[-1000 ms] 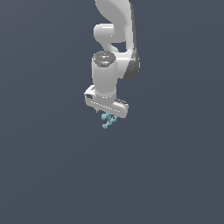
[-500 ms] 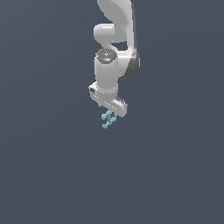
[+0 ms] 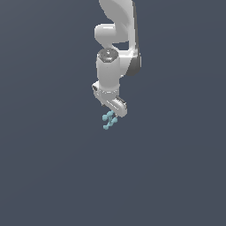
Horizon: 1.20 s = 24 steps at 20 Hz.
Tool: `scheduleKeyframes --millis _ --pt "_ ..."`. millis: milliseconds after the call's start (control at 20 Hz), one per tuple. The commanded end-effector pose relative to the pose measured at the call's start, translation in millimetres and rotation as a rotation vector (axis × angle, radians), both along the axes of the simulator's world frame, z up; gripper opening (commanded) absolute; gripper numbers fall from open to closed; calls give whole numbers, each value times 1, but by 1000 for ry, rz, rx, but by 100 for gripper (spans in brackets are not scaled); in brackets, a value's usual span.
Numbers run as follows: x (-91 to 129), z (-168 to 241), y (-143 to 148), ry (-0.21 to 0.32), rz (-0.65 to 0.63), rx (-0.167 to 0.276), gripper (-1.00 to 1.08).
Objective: Pick up the object and move it to a goal position.
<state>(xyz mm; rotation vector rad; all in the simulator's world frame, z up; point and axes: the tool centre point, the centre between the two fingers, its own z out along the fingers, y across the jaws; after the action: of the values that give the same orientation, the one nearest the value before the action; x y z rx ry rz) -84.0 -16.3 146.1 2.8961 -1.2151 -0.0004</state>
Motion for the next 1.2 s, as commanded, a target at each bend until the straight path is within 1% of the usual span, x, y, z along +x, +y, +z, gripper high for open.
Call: scheduleKeyframes --millis 0,350,800,1050,1100,1150 --pt "-2 0 0 -1 -14 1 100" --pt "-2 -5 0 0 -13 0 100" --pt "-3 -43 0 -1 -17 0 100" --pt "-2 -50 0 -1 -17 0 100" --pt "-2 -50 0 -1 -17 0 -100" --pt "-2 -50 0 -1 -17 0 -100"
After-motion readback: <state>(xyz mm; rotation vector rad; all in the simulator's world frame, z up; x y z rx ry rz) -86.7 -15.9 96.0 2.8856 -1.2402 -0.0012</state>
